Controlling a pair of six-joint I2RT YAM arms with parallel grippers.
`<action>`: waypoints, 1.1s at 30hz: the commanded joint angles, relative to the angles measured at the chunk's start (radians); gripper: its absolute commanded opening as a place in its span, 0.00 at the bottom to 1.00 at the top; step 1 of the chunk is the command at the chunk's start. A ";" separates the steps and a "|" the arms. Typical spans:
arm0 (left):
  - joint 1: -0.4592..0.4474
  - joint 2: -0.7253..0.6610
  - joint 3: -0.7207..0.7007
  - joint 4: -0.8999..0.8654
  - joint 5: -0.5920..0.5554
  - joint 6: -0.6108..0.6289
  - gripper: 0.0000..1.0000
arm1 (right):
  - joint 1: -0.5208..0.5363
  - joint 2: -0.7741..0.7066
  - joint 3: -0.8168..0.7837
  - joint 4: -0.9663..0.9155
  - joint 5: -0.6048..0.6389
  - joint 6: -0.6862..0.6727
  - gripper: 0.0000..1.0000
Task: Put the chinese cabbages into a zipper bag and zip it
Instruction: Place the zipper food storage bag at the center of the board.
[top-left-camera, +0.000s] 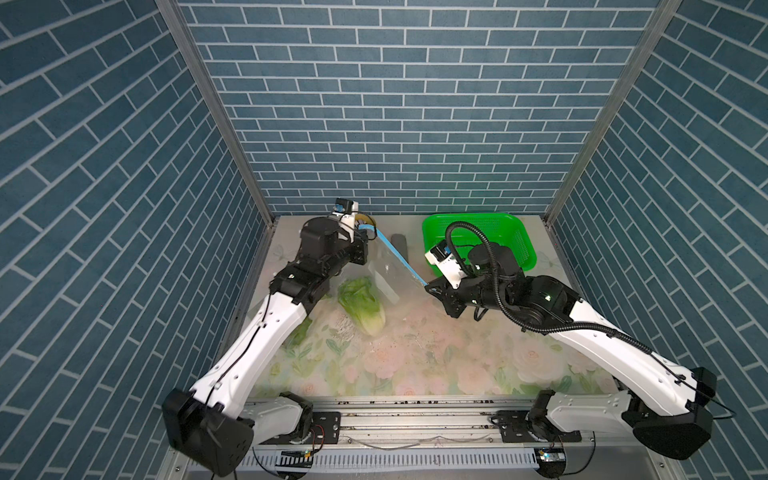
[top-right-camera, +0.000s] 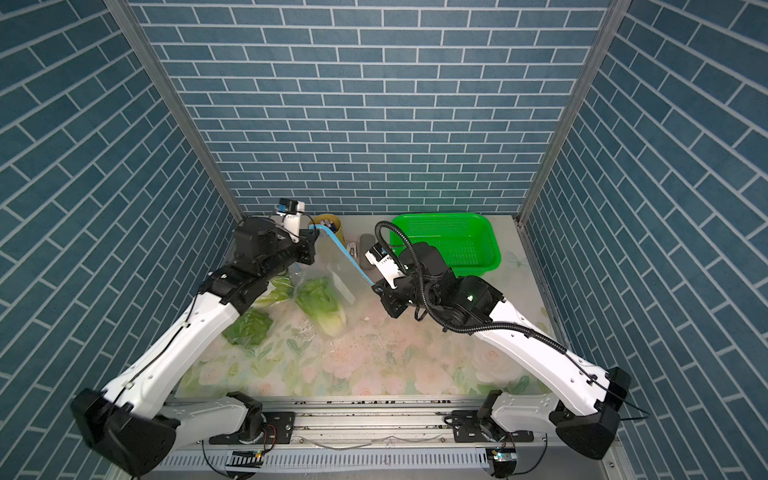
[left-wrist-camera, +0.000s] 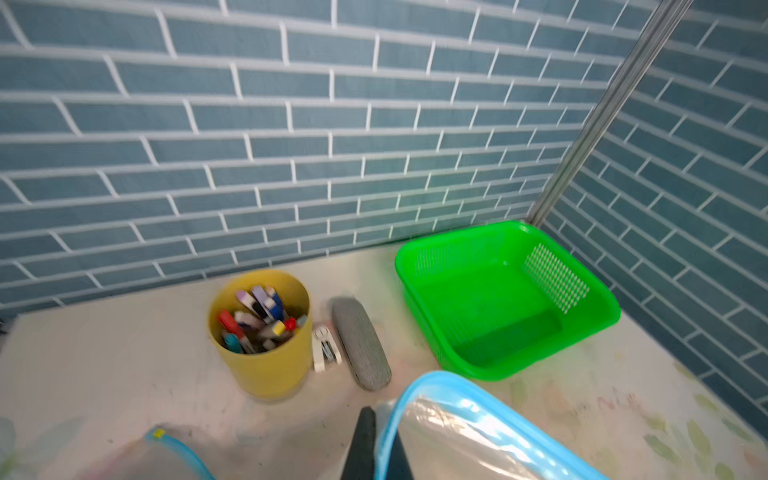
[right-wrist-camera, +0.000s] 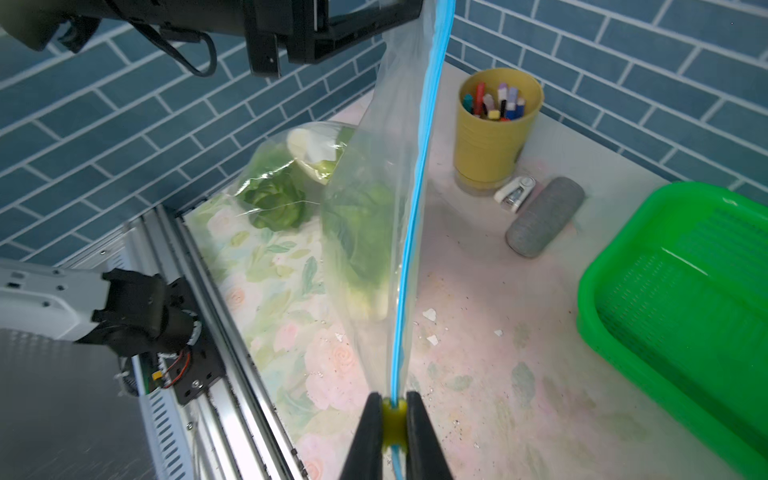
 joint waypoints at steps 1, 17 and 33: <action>-0.076 0.124 0.008 0.076 -0.019 -0.038 0.00 | -0.028 -0.063 -0.107 -0.015 0.162 0.177 0.00; -0.392 0.683 0.268 0.279 -0.021 -0.096 0.05 | -0.223 -0.358 -0.587 -0.036 0.424 0.499 0.01; -0.398 0.406 0.175 0.100 -0.247 0.014 0.86 | -0.289 -0.255 -0.398 -0.042 0.472 0.349 0.70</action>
